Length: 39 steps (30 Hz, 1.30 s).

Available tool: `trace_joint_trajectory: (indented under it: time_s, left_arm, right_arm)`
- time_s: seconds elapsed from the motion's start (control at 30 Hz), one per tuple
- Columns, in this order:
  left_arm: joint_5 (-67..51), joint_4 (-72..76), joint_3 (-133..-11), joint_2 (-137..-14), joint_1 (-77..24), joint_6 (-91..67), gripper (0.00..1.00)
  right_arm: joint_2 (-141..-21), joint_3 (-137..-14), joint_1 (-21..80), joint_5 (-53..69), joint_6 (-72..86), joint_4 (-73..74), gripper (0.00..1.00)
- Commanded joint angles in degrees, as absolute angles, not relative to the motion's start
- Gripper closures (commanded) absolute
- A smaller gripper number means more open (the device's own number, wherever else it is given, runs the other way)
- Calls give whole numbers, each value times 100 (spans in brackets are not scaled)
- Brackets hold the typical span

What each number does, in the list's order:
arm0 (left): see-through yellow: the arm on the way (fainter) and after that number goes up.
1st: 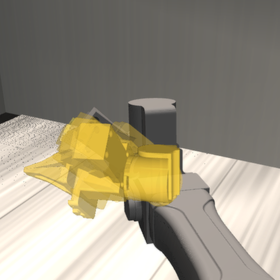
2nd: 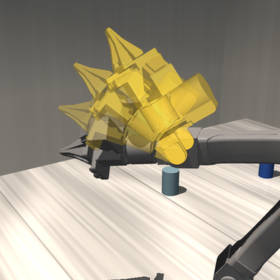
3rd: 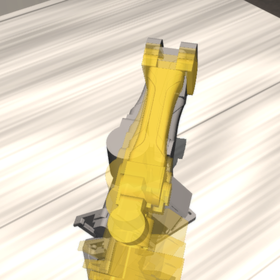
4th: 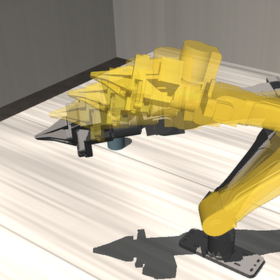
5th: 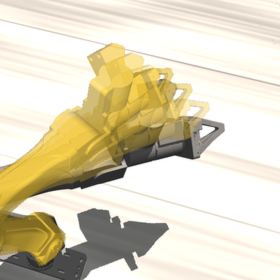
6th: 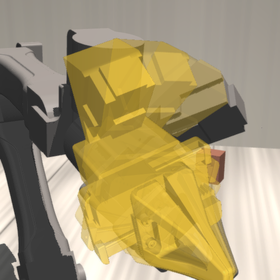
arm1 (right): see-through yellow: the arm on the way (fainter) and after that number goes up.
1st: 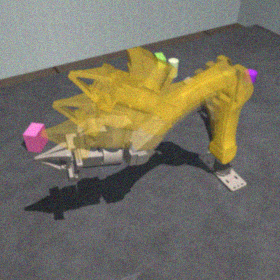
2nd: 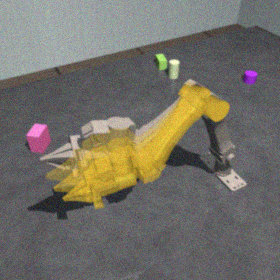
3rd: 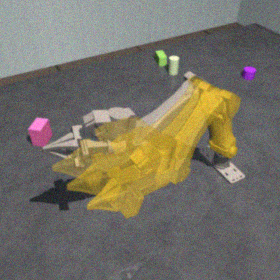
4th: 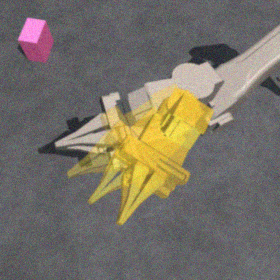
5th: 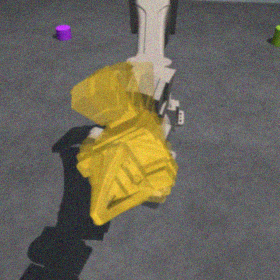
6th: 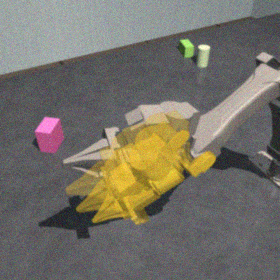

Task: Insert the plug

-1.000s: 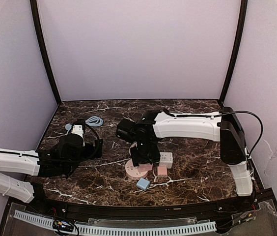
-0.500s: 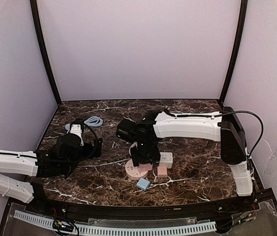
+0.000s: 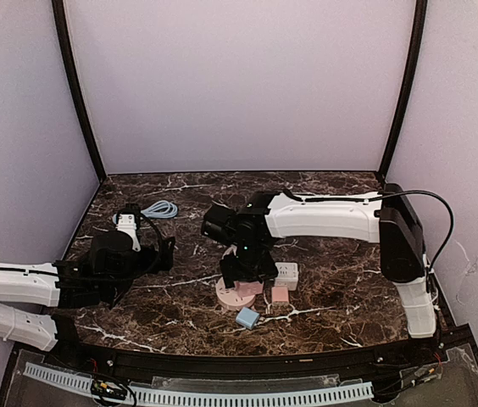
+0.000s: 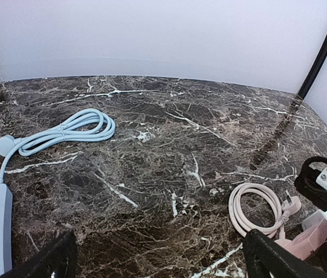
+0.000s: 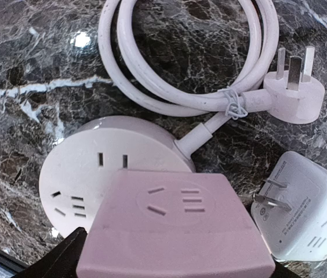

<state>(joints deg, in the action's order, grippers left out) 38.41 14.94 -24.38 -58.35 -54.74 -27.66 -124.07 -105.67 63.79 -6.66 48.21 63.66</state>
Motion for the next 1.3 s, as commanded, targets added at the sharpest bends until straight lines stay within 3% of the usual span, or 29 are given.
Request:
trace_joint_trajectory:
  time_s: [0.0,0.13,0.57,0.97,1.27]
  left_arm:
    - [3798,1519,-2300,-5687,-5442,-2708,0]
    - [3786,1528,-2279,-5641,-5443,-2699,0]
    - [3549,1630,-2257,-5611,-5447,-2579,0]
    - [2769,1475,-2516,-5538,-5695,-2419,6]
    - [2894,1008,-3027,-5848,-6182,-2382,9]
  right_arm:
    - [-12499,-10404,6341,-570,4768,5871,14]
    - [-12437,-10482,6329,-638,4743,5880,2]
    - [-11921,-10841,6317,-1315,4076,6090,1]
    - [-10091,-8572,6512,-1899,4302,5474,2]
    - [-9694,-7283,7213,-2070,5689,5403,7]
